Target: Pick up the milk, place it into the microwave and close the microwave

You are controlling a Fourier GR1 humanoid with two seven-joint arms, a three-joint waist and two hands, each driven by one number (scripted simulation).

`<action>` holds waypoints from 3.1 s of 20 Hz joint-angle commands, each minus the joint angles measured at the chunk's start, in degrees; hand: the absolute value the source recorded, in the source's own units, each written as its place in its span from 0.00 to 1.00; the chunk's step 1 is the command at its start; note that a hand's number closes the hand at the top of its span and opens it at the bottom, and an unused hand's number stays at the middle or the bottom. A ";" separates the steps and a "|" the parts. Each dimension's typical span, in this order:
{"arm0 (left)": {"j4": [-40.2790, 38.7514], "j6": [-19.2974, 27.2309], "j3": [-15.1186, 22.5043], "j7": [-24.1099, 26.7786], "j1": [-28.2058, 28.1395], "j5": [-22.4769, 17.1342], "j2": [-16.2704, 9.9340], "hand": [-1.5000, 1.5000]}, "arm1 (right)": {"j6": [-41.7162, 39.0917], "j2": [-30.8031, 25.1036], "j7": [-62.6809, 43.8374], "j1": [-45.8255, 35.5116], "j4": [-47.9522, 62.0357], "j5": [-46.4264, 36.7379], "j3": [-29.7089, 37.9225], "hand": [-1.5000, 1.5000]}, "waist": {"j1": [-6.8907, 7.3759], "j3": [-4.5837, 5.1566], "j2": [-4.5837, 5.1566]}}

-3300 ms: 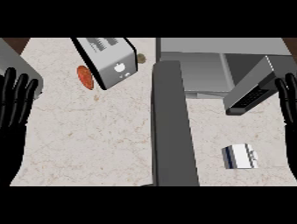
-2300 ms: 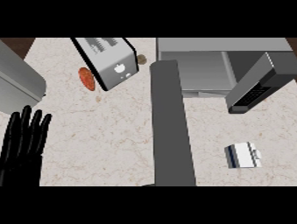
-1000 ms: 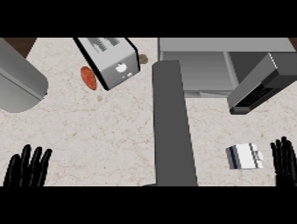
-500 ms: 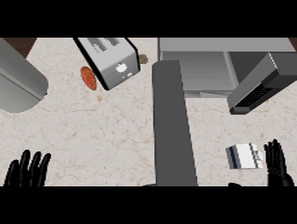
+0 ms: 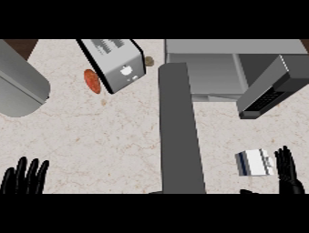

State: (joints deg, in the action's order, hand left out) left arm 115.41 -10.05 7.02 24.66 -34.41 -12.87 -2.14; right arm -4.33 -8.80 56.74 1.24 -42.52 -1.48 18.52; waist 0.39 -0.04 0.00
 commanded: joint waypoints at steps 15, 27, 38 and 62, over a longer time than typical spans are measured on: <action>2.69 1.65 3.01 -0.82 -2.43 1.24 1.61 0.00 | 0.11 -0.74 7.29 -11.90 17.12 0.50 0.55 0.00 | 0.37 -0.09 0.15; -3.75 -2.64 2.08 6.79 -4.11 1.34 0.13 0.00 | 12.67 1.24 7.62 -17.49 17.48 -1.55 1.54 1.00 | 0.48 -0.03 0.10; -0.08 -4.28 -0.11 3.75 -4.56 -1.84 -2.45 0.00 | 14.86 0.28 6.88 -29.62 24.03 -1.26 4.44 1.00 | 2.32 -0.23 0.70; -1.05 -5.26 1.84 4.13 -5.30 -1.53 -1.38 0.00 | 10.14 5.62 -7.74 -5.71 -14.77 -2.92 -8.60 1.00 | -1.32 0.17 -0.46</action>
State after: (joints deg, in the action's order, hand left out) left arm 116.49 -14.75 8.04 27.55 -40.55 -15.13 -4.08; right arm 6.80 -3.67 53.48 -12.40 -47.24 -2.95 13.91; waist -0.56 0.09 -0.39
